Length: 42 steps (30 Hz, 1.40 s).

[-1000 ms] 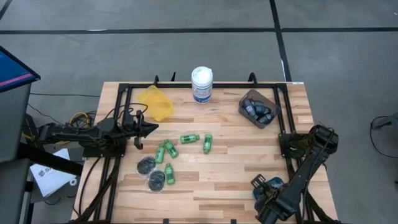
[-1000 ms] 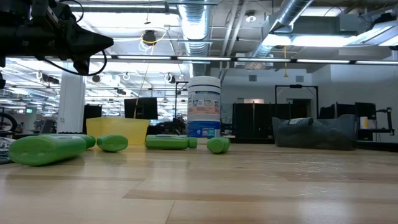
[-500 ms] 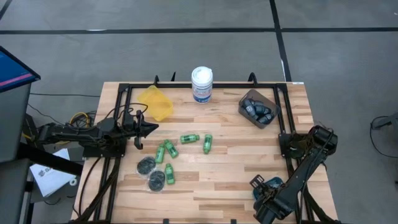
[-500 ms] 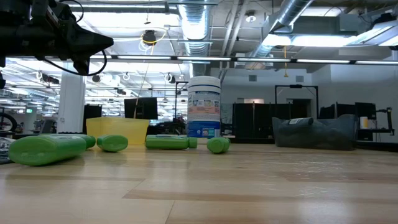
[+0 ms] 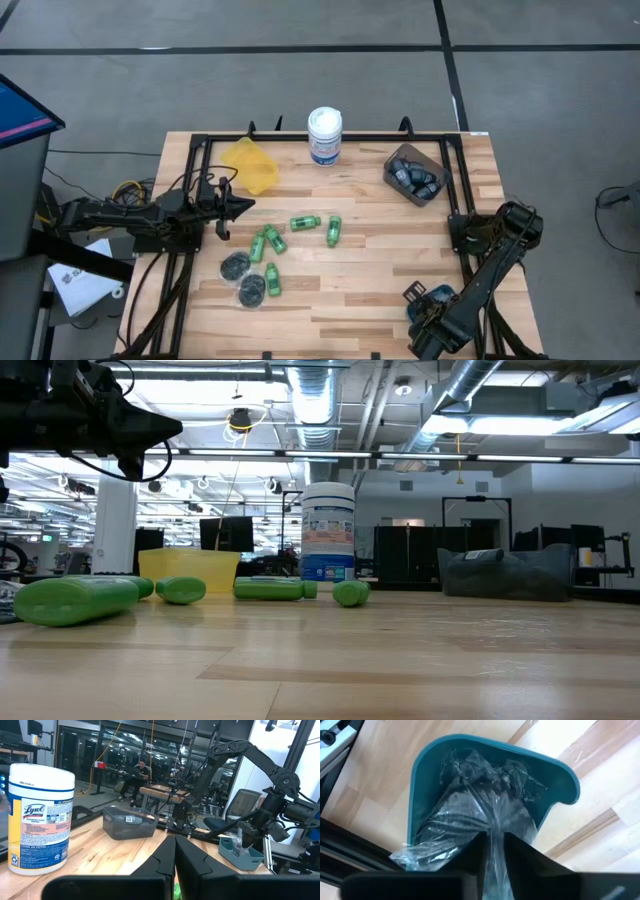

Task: Pick & Place Travel size toiletries
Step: Put the black hairbrush into the blue bin

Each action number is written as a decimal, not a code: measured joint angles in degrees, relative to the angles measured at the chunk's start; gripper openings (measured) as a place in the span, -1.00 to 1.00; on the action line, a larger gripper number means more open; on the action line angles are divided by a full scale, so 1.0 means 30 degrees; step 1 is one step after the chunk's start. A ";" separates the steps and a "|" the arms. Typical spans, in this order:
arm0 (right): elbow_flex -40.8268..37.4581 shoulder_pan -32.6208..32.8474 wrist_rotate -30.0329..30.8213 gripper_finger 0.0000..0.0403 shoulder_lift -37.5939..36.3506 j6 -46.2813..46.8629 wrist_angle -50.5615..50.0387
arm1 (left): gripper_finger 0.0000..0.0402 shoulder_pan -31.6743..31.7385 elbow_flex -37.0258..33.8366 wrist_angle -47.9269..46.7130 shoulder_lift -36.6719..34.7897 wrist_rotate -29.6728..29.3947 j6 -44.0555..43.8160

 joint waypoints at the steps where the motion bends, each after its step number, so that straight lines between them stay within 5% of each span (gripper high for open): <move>1: 0.0000 -0.0014 0.0000 -0.68 0.0000 0.0184 -0.0059 | -0.99 0.0007 0.0000 0.0000 0.0000 0.0000 0.0000; 9: 0.0077 -0.0158 -0.0342 -0.43 -0.0044 0.2453 -0.0322 | -0.99 0.0003 0.0000 0.0009 0.0000 -0.0003 0.0000; 13: 0.0564 -0.0236 -0.0343 -0.42 -0.0044 0.7435 -0.1049 | -0.99 0.0001 0.0000 0.0019 0.0000 -0.0003 0.0000; 23: 0.0379 -0.0617 -0.0634 -0.94 -0.0029 1.2969 -0.0982 | -0.99 0.0002 0.0000 0.0122 0.0000 -0.0002 0.0000; 36: 0.3297 -0.4470 1.0124 -0.97 -0.0029 0.5742 0.5185 | -0.99 0.0007 0.0000 0.0143 0.0000 -0.0003 0.0000; 42: 0.3315 -0.7151 0.9611 -0.76 -0.0007 0.0656 1.0848 | -0.99 0.0000 0.0000 0.0143 0.0000 0.0000 0.0000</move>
